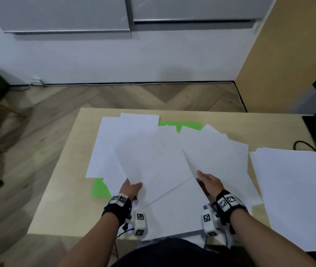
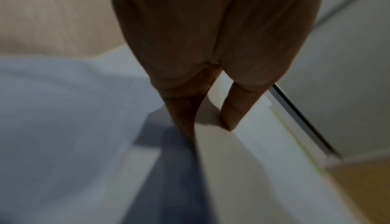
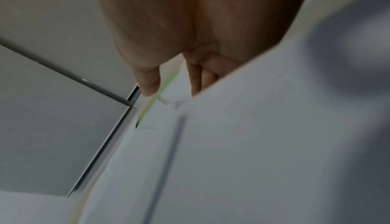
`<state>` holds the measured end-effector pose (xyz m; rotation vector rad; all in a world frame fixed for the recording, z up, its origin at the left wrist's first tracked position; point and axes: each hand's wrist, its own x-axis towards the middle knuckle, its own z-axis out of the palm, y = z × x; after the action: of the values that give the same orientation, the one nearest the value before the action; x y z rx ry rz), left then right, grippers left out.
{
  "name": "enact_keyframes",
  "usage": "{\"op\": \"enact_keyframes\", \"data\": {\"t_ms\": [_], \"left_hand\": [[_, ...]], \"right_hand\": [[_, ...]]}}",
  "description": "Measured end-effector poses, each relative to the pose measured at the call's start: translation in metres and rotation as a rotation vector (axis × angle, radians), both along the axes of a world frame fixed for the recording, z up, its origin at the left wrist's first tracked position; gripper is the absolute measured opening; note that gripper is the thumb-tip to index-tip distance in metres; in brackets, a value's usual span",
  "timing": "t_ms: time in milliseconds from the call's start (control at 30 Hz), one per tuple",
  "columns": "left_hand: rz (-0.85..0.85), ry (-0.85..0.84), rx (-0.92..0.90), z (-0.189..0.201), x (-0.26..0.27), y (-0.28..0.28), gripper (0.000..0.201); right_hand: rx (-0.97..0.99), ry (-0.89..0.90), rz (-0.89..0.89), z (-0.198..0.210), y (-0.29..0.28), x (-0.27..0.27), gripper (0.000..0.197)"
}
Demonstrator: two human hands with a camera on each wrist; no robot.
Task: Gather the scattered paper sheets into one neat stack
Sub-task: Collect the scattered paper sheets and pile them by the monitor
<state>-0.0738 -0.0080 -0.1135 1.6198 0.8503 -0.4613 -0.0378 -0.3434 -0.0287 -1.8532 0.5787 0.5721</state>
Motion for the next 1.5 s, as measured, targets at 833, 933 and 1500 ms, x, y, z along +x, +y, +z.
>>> {"op": "enact_keyframes", "data": {"t_ms": [833, 933, 1500], "left_hand": [[-0.303, -0.004, 0.203, 0.077, -0.004, -0.029, 0.085], [-0.191, -0.050, 0.177, 0.081, 0.008, -0.032, 0.087], [-0.274, 0.009, 0.300, 0.089, 0.016, -0.042, 0.083]], "right_hand": [[0.031, 0.024, 0.235, -0.031, 0.032, 0.038, 0.043], [0.004, 0.048, 0.357, -0.028, 0.042, 0.035, 0.048], [-0.051, 0.030, 0.362, -0.008, 0.040, 0.042, 0.095]]}}
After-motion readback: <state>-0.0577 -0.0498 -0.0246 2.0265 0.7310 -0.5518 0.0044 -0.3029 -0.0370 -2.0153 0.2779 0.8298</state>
